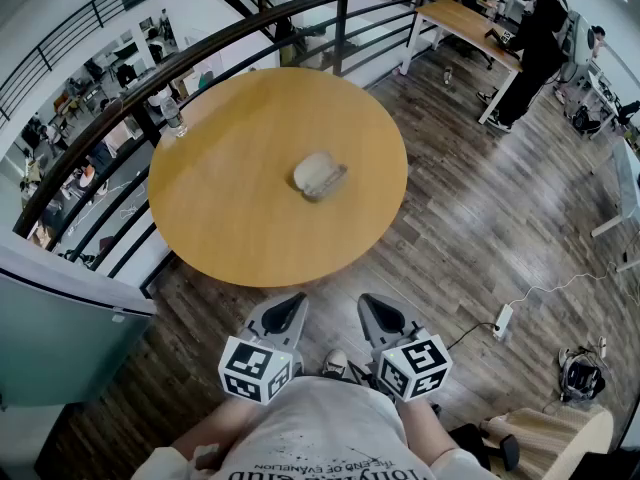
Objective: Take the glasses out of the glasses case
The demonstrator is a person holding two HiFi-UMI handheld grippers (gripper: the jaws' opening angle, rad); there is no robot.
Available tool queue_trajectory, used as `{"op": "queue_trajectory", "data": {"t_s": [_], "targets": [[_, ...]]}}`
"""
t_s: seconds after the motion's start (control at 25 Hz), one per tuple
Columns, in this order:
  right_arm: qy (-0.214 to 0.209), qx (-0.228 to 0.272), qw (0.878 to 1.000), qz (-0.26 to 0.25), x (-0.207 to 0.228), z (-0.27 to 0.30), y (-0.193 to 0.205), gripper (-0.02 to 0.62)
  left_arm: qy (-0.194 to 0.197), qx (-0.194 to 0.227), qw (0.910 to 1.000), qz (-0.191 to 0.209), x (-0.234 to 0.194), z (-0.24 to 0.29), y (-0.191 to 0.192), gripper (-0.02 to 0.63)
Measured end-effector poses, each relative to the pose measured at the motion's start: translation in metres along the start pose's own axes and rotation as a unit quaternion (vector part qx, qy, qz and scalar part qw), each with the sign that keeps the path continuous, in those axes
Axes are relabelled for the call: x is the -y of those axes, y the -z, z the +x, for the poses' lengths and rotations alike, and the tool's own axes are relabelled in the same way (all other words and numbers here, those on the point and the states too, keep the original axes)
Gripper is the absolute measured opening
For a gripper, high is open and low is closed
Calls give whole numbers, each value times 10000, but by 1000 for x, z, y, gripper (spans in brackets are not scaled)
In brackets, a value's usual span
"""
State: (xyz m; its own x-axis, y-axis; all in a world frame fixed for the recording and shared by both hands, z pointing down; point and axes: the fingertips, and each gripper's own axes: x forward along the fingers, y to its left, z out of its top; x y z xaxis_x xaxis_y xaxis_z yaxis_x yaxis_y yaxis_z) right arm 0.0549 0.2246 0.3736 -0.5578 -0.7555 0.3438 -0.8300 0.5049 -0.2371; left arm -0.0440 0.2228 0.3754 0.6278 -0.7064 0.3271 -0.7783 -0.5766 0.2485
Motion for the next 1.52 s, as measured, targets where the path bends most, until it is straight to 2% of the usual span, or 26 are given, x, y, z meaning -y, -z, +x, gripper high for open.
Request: {"op": "queue_trajectory", "data": {"t_s": [0.68, 0.88, 1.52], "targets": [[-52, -33, 10000, -77, -13, 0, 3, 26, 61, -25, 10000, -59, 0, -9, 4, 28], [-2, 238, 9996, 120, -19, -2, -4, 26, 123, -39, 9999, -19, -3, -15, 4, 28], [382, 281, 9988, 111, -48, 26, -7, 26, 360, 17, 9993, 57, -46, -47, 5, 28]]}}
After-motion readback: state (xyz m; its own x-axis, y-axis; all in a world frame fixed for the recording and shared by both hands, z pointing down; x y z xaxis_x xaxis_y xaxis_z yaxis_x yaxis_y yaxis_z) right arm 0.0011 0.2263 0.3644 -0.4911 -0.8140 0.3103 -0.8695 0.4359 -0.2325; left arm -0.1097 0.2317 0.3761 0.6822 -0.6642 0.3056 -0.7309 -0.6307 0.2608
